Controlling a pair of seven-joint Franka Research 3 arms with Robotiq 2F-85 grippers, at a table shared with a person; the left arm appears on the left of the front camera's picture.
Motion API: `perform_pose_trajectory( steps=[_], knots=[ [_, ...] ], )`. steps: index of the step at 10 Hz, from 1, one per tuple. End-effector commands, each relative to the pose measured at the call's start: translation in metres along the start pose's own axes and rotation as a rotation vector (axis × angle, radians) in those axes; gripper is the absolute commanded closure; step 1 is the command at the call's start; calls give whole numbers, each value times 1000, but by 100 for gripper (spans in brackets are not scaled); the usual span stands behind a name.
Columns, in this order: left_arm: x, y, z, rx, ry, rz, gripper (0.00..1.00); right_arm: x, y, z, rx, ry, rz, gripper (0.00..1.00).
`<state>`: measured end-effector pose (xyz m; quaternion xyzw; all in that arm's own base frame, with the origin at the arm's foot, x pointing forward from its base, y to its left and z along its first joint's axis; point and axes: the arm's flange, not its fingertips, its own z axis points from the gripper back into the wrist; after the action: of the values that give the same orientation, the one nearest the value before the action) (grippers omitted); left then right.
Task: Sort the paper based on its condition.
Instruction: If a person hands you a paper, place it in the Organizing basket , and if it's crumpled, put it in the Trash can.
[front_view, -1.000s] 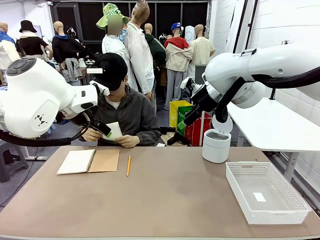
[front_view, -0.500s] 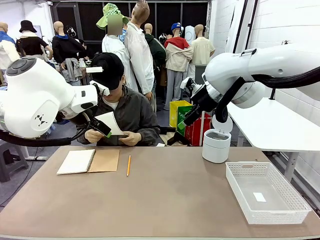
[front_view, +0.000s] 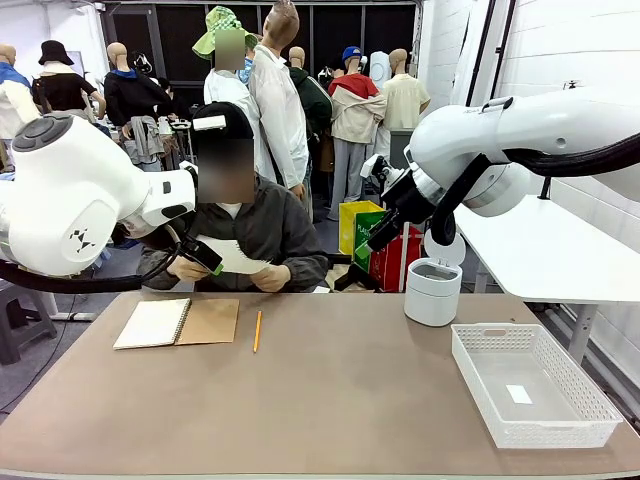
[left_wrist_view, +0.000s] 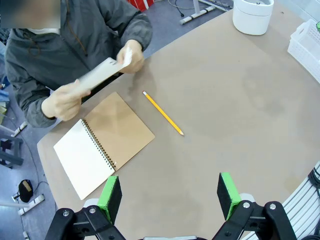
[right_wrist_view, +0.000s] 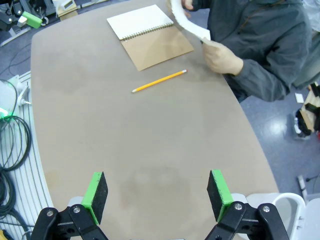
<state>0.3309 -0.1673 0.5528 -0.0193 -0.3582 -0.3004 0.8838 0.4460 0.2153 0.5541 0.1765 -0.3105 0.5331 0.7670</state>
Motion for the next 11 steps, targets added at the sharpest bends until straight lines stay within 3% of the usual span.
perform_pose_trajectory(
  steps=[1, 4, 8, 11],
  knots=[
    [-1, 1, 0, 4, 1, 2, 0, 0, 0, 0, -3, 8, -5, 0],
    [-1, 1, 0, 4, 1, 2, 0, 7, 0, 0, -15, 24, -86, 0],
    [-1, 1, 0, 4, 1, 2, 0, -6, -13, 1, 47, 131, -595, 0],
    [-1, 1, 0, 4, 1, 2, 0, -27, -20, -9, 34, 208, -745, 0]
  ],
)
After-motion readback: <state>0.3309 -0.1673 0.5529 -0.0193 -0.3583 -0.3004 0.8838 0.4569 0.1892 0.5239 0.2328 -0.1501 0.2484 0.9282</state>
